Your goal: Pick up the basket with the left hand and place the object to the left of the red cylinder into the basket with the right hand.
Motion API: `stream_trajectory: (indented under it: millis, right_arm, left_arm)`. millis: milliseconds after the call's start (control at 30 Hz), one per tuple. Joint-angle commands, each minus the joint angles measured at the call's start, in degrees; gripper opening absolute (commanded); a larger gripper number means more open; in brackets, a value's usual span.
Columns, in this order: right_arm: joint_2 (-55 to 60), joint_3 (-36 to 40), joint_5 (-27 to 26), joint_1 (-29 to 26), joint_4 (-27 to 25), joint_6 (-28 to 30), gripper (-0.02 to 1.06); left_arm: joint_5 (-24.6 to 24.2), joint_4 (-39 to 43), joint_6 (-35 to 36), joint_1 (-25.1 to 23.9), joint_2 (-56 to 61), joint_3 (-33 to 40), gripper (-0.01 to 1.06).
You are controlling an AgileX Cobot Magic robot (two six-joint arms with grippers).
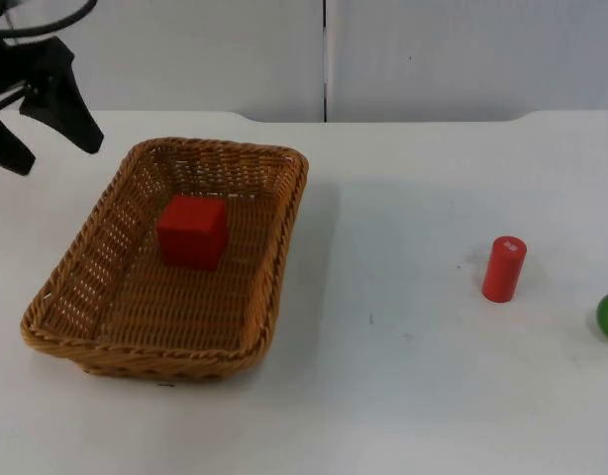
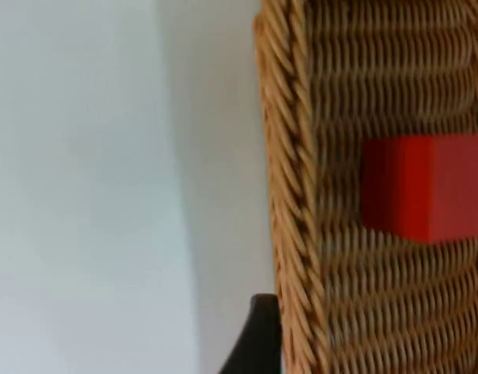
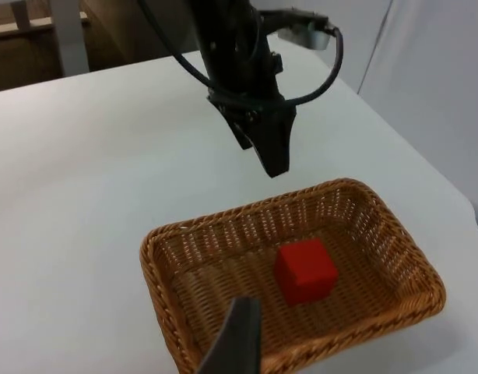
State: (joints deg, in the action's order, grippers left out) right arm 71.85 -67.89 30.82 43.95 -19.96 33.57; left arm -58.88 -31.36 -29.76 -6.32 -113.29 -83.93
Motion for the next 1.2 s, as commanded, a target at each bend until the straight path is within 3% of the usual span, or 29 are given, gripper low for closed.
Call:
stream_trajectory:
  millis: [0, 267, 500, 800, 1167]
  right_arm:
    - [-0.43, 0.35, 0.43, -0.20, 0.23, 0.23, 0.78]
    - [-0.43, 0.35, 0.04, -0.20, 0.23, 0.29, 0.78]
    - [-0.43, 0.35, -0.08, -0.20, 0.23, 0.29, 0.78]
    - [-0.43, 0.35, -0.20, -0.20, 0.13, 0.19, 0.78]
    - [-0.43, 0.35, -0.63, -0.20, 0.13, -1.00, 0.78]
  left_arm:
    - [-1.94, 2.93, 2.21, 1.28, 2.45, -0.27, 0.76]
    - [-3.86, 5.77, 4.74, 6.87, 8.99, 1.79, 0.76]
    - [-3.03, 5.77, 4.87, 7.58, 14.89, 7.41, 0.76]
    - [5.29, 4.80, 5.24, 7.58, 32.99, 20.47, 0.76]
    - [9.55, 4.51, 5.51, 7.58, 53.53, 29.77, 0.76]
